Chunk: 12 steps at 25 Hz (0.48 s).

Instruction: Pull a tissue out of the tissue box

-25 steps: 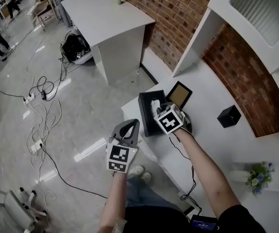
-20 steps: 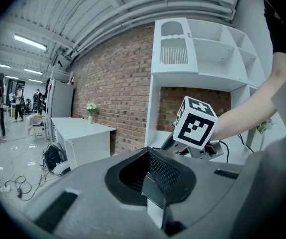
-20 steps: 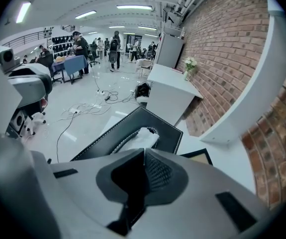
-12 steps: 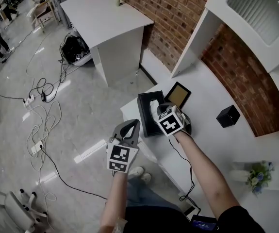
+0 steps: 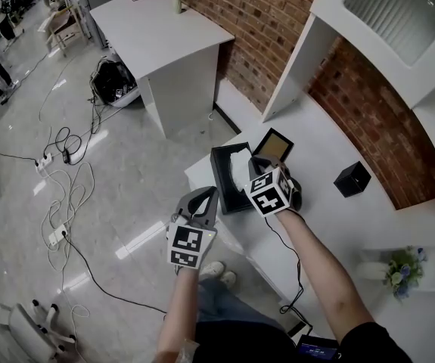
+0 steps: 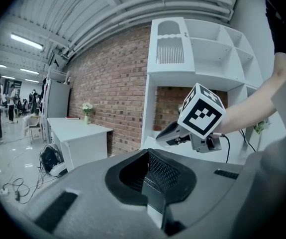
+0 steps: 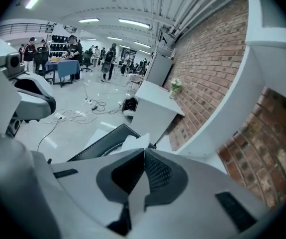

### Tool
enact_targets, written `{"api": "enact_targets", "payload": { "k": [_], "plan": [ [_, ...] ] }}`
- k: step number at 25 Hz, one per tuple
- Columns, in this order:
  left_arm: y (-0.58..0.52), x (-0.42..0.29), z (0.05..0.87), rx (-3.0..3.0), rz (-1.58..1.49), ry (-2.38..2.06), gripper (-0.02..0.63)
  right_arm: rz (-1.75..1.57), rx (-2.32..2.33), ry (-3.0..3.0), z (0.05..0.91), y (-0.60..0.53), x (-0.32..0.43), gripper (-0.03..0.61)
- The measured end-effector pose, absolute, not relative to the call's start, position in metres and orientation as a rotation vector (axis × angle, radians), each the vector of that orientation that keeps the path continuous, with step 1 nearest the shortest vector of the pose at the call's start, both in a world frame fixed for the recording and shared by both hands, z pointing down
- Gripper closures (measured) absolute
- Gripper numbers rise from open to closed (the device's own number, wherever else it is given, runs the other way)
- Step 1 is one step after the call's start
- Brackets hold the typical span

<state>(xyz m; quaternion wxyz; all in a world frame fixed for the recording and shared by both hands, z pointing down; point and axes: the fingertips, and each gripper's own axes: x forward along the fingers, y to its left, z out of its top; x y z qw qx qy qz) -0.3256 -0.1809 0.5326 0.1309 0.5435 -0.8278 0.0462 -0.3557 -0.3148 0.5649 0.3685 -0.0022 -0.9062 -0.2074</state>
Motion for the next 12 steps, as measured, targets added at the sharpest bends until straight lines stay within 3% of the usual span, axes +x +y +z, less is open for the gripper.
{"api": "enact_targets", "payload": {
  "k": [12],
  "plan": [
    [-0.198, -0.321, 0.517, 1.649, 0.144, -2.392, 0.604, -0.659, 0.072, -2.408, 0.520, -0.324, -0.348, 0.577]
  ]
}}
